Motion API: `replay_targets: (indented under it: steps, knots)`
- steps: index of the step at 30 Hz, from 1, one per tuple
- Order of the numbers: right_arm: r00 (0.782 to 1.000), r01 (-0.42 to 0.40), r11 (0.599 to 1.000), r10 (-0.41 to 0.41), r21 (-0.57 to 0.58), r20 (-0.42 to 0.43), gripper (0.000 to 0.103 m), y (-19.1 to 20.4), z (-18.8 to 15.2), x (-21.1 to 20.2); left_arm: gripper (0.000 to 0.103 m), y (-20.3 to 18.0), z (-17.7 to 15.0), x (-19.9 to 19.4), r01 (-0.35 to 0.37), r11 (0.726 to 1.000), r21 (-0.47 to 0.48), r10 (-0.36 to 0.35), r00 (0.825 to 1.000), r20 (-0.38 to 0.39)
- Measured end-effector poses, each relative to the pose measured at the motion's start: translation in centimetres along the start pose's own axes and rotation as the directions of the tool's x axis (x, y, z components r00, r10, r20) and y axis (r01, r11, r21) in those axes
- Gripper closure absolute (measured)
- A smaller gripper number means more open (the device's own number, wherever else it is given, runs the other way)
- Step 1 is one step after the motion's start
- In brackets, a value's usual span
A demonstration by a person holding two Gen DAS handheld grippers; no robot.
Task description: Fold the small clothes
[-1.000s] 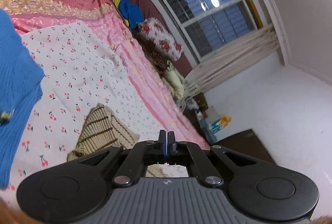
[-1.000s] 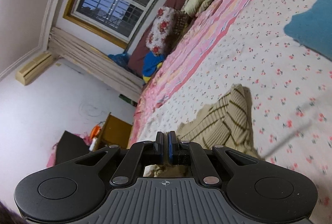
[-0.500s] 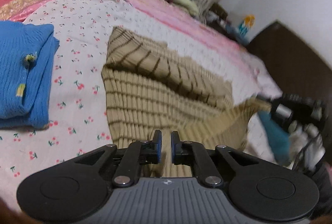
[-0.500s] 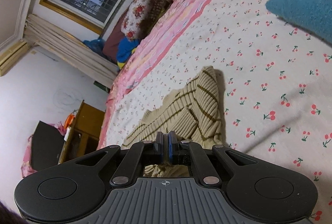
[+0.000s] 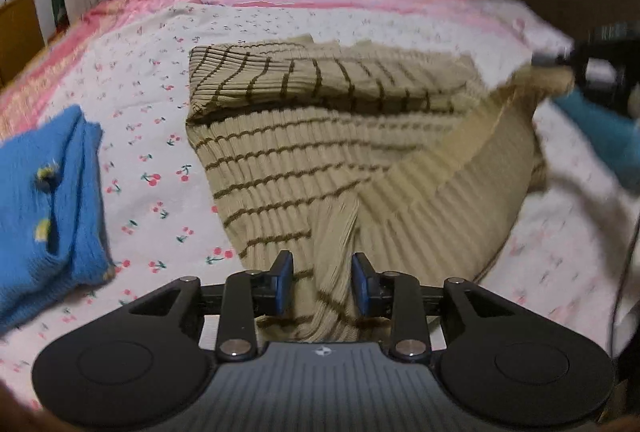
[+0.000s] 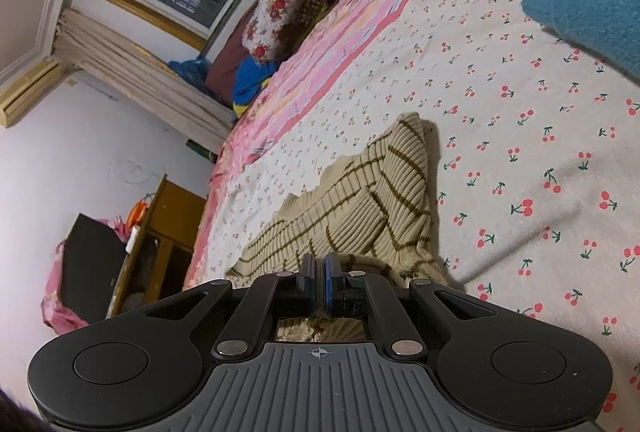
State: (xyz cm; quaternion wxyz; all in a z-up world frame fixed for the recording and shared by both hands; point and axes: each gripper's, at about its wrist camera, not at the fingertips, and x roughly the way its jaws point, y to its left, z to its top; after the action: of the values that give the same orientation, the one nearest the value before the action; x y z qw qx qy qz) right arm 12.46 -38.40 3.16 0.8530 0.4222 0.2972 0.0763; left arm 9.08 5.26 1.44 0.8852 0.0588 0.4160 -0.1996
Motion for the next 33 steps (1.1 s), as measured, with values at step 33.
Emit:
replay_targets:
  steps: [33]
  knots:
    - [0.989, 0.099, 0.995, -0.1, 0.01, 0.108, 0.098, 1.0, 8.3, 9.1, 0.091, 13.2, 15.1, 7.7, 0.084, 0.911, -0.403, 0.067, 0.935, 0.348]
